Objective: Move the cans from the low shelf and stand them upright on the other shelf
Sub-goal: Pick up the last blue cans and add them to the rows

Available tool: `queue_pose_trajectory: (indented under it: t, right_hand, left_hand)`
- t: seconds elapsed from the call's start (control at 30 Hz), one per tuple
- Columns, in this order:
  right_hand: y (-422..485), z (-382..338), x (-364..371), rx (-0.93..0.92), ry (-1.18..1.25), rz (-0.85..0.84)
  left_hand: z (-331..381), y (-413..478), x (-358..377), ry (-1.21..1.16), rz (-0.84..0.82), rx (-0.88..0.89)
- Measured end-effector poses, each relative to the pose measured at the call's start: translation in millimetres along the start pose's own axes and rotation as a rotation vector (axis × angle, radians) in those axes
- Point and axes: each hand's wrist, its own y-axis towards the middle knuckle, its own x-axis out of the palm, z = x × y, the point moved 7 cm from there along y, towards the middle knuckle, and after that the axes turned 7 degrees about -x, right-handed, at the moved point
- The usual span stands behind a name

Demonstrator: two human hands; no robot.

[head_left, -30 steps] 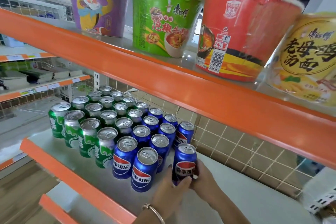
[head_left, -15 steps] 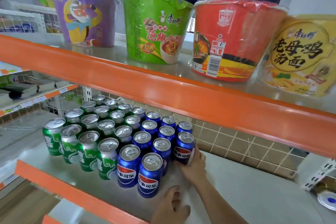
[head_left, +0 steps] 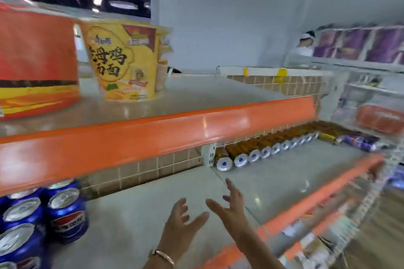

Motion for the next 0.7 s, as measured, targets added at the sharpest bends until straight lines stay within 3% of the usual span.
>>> queue_pose_trajectory:
  t: [0.1, 0.37, 0.7]
  right_hand:
    - [-7, 1, -66, -0.005, -0.003, 0.117]
    - [-30, 10, -227, 0.032, -0.142, 0.315]
    - [-35, 45, -373, 0.056, -0.134, 0.332]
  left_hand:
    - [12, 5, 70, -0.007, -0.126, 0.004]
    - [36, -18, 251, -0.083, -0.28, 0.064]
    - [45, -33, 402, -0.11, -0.325, 0.041]
